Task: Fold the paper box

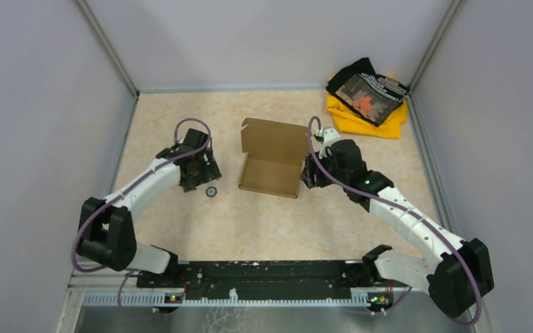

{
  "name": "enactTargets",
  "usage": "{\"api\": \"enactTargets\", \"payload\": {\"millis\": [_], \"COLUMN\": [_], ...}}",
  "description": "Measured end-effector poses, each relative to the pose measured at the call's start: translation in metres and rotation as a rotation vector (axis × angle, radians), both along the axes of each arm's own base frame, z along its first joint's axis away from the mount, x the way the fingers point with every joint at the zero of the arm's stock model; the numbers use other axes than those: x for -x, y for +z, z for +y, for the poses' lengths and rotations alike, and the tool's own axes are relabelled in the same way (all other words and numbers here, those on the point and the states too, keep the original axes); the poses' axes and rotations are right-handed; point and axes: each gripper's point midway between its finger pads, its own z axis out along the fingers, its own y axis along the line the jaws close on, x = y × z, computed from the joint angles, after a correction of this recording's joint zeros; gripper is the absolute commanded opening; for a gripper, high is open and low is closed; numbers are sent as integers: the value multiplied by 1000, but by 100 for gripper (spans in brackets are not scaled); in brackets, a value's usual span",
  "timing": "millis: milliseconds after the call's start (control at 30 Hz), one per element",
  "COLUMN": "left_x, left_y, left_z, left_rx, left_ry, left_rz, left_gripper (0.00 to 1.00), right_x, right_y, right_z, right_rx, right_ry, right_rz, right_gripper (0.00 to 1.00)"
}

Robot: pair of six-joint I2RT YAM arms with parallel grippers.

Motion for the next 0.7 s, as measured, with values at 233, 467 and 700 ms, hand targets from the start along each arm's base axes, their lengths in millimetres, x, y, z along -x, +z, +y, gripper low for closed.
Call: {"api": "enactTargets", "payload": {"millis": [233, 467, 700], "left_x": [-1, -2, -3], "left_y": [23, 22, 19], "left_z": [-8, -12, -15], "left_rx": [26, 34, 35], "left_ry": [-90, -142, -171], "left_rz": [-111, -119, -113], "left_gripper": [99, 96, 88], "right_x": [0, 0, 0], "right_y": [0, 0, 0], "right_z": [0, 0, 0], "right_rx": [0, -1, 2], "right_ry": [1, 3, 7], "right_rz": [1, 1, -2], "right_gripper": [55, 57, 56]}}
